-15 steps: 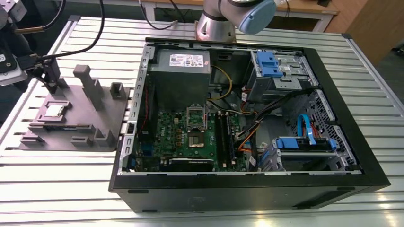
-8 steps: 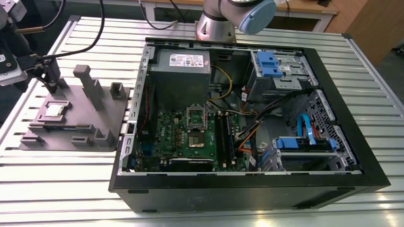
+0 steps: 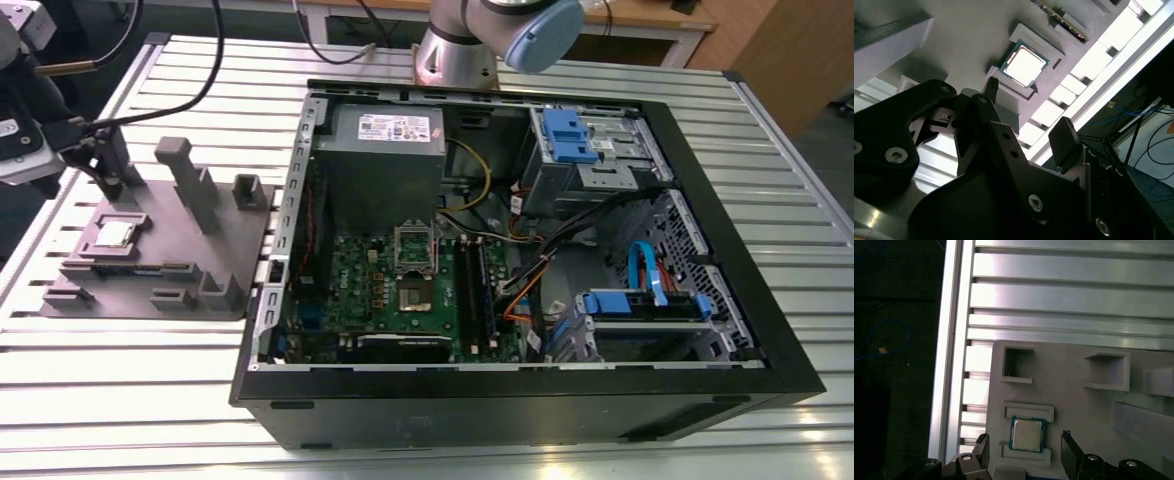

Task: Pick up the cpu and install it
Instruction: 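Pick up the cpu and move it towards the insertion slot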

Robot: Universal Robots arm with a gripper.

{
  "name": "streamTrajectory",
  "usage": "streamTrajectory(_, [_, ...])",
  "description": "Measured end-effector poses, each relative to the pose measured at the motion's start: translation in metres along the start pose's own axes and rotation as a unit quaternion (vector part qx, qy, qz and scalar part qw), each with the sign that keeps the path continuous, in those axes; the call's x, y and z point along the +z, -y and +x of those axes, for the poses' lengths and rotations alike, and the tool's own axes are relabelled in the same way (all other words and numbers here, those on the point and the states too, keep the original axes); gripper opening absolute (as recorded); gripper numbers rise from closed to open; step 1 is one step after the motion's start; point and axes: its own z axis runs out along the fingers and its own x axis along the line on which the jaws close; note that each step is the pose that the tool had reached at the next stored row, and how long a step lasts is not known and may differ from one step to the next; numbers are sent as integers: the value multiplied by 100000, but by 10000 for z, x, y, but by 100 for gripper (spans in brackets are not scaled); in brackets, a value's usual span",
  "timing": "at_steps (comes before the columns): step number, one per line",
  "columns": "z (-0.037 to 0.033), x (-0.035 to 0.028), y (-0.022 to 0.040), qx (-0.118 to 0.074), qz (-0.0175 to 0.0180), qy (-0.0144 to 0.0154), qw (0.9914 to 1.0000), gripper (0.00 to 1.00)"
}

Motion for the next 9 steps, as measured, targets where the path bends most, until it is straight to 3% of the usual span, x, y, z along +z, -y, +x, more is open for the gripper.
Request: streamTrajectory(9, [-15, 147, 32, -25, 19, -3, 100000, 67])
